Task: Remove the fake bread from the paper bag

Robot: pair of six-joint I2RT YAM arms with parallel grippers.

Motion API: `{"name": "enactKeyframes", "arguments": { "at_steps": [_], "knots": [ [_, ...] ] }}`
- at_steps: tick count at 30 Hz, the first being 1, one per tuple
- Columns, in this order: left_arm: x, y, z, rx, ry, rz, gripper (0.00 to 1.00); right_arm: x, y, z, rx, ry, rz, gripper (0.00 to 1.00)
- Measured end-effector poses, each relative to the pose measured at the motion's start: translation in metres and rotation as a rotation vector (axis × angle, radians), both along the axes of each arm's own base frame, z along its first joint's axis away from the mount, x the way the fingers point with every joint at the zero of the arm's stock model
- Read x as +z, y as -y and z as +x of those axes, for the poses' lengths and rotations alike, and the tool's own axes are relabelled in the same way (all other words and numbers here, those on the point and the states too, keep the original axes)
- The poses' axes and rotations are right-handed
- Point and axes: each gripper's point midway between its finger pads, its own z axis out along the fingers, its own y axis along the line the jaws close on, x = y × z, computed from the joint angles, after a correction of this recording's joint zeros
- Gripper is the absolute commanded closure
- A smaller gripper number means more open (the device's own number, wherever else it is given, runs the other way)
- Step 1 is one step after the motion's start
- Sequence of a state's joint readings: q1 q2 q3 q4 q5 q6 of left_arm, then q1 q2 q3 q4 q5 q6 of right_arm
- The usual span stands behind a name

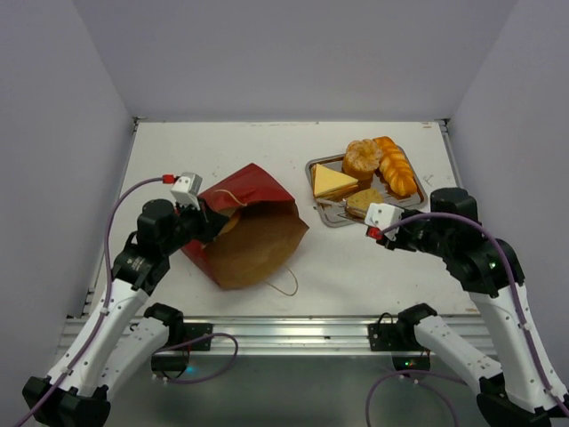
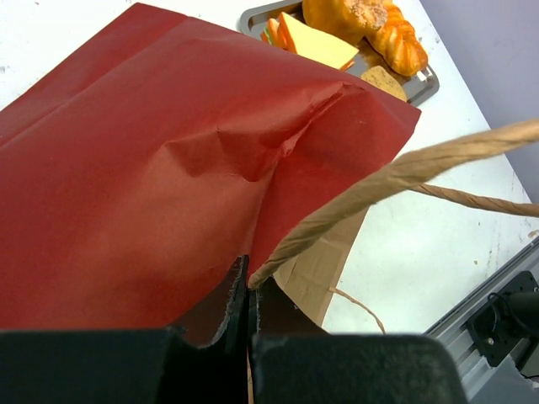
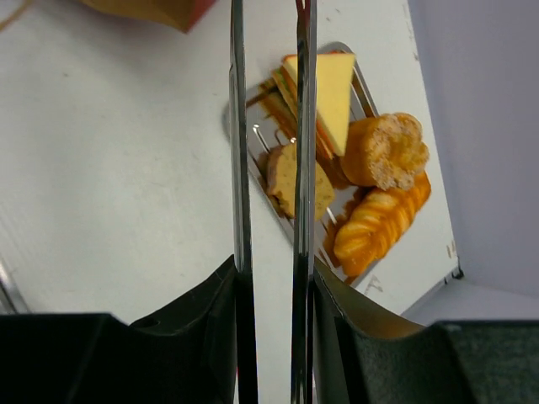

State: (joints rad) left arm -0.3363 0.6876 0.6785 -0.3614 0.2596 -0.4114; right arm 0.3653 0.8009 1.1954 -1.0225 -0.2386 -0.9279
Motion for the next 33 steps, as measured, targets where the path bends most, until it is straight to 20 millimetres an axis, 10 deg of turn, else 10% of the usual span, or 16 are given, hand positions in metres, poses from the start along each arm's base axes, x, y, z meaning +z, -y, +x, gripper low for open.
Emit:
{"name": "enactKeyframes", "arguments": {
  "at_steps": [10, 16, 23, 33],
  "knots": [
    [-0.003, 0.003, 0.011, 0.003, -0.019, 0.011, 1.00, -0.025, -0.032, -0.047, 0.238, -0.190, 0.044, 0.64],
    [-0.003, 0.005, 0.016, 0.002, -0.017, 0.005, 1.00, -0.058, -0.097, -0.041, 0.387, -0.155, -0.129, 0.65],
    [-0.002, 0.006, 0.017, 0.008, -0.022, -0.007, 1.00, -0.107, -0.175, 0.014, 0.272, 0.036, -0.336, 0.67],
    [-0.002, 0.007, 0.019, 0.018, -0.028, -0.018, 1.00, -0.143, -0.212, 0.066, 0.056, 0.213, -0.431, 0.62]
  ]
}}
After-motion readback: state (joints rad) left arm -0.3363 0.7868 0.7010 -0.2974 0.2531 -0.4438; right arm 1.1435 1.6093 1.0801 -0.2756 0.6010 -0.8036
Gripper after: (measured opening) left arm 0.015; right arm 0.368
